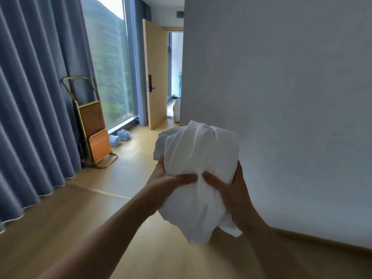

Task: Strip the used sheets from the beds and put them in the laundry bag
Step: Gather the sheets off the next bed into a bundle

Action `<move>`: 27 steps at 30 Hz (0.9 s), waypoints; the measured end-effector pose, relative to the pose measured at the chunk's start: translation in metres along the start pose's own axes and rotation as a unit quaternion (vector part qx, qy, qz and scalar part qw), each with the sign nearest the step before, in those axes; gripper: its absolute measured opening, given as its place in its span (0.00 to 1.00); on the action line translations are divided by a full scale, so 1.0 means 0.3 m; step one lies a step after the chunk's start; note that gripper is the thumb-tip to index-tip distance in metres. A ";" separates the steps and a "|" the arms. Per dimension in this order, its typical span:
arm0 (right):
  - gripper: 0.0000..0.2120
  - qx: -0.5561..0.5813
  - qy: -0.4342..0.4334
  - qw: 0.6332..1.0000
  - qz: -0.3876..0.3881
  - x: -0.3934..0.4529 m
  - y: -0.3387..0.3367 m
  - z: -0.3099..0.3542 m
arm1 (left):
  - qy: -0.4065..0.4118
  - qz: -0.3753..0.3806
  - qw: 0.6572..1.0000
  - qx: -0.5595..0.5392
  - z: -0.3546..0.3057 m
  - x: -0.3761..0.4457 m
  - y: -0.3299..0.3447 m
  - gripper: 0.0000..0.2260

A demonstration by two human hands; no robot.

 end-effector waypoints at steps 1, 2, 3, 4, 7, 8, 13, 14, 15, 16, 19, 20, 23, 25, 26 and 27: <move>0.54 0.006 0.008 1.000 0.016 0.046 0.026 -0.017 | -0.011 -0.013 1.000 -0.001 0.006 0.028 -0.017 0.41; 0.54 0.010 0.015 0.999 0.033 0.088 0.053 -0.034 | -0.023 -0.027 0.999 -0.002 0.018 0.057 -0.038 0.40; 0.54 0.013 0.022 0.998 0.049 0.130 0.082 -0.055 | -0.033 -0.041 0.999 -0.006 0.033 0.084 -0.058 0.39; 0.53 0.017 0.028 0.997 0.066 0.166 0.113 -0.076 | -0.042 -0.057 0.997 -0.011 0.050 0.105 -0.080 0.39; 0.51 0.036 0.044 0.992 0.117 0.260 0.222 -0.143 | -0.052 -0.108 0.993 -0.022 0.095 0.156 -0.159 0.38; 0.50 0.044 0.051 0.989 0.131 0.286 0.264 -0.162 | -0.056 -0.122 0.991 -0.025 0.109 0.171 -0.191 0.38; 0.46 0.067 0.082 0.977 0.185 0.413 0.521 -0.224 | -0.075 -0.195 0.977 -0.037 0.176 0.285 -0.406 0.38; 0.45 0.069 0.088 0.975 0.191 0.445 0.580 -0.237 | -0.077 -0.205 0.975 -0.040 0.192 0.318 -0.456 0.38; 0.45 0.070 0.093 0.974 0.195 0.483 0.642 -0.253 | -0.079 -0.212 0.973 -0.042 0.210 0.355 -0.510 0.38; 0.45 0.072 0.095 0.973 0.199 0.522 0.703 -0.267 | -0.082 -0.216 0.972 -0.045 0.227 0.395 -0.562 0.40; 0.44 0.066 0.100 0.970 0.212 0.653 0.901 -0.307 | -0.077 -0.217 0.972 -0.049 0.297 0.540 -0.747 0.44; 0.44 0.062 0.101 0.969 0.215 0.697 0.968 -0.318 | -0.078 -0.218 0.971 -0.052 0.317 0.591 -0.809 0.45; 0.44 0.059 0.112 0.968 0.215 0.819 1.153 -0.340 | -0.092 -0.214 0.971 -0.056 0.359 0.750 -0.987 0.51; 0.43 0.058 0.129 0.968 0.209 0.896 1.252 -0.348 | -0.111 -0.214 0.969 -0.054 0.378 0.859 -1.092 0.55; 0.42 0.059 0.137 0.967 0.205 0.934 1.294 -0.353 | -0.120 -0.211 0.969 -0.056 0.388 0.916 -1.138 0.57; 0.41 0.060 0.144 0.967 0.200 0.978 1.334 -0.361 | -0.129 -0.209 0.968 -0.056 0.397 0.975 -1.182 0.57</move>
Point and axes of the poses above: each hand's wrist, its own x-axis towards the middle knuckle, its own y-axis out of the palm, z = x × y, the point moved 4 cm from there along x, towards the middle knuckle, and after that the axes turned 7 degrees about -x, right-handed, at the moved point
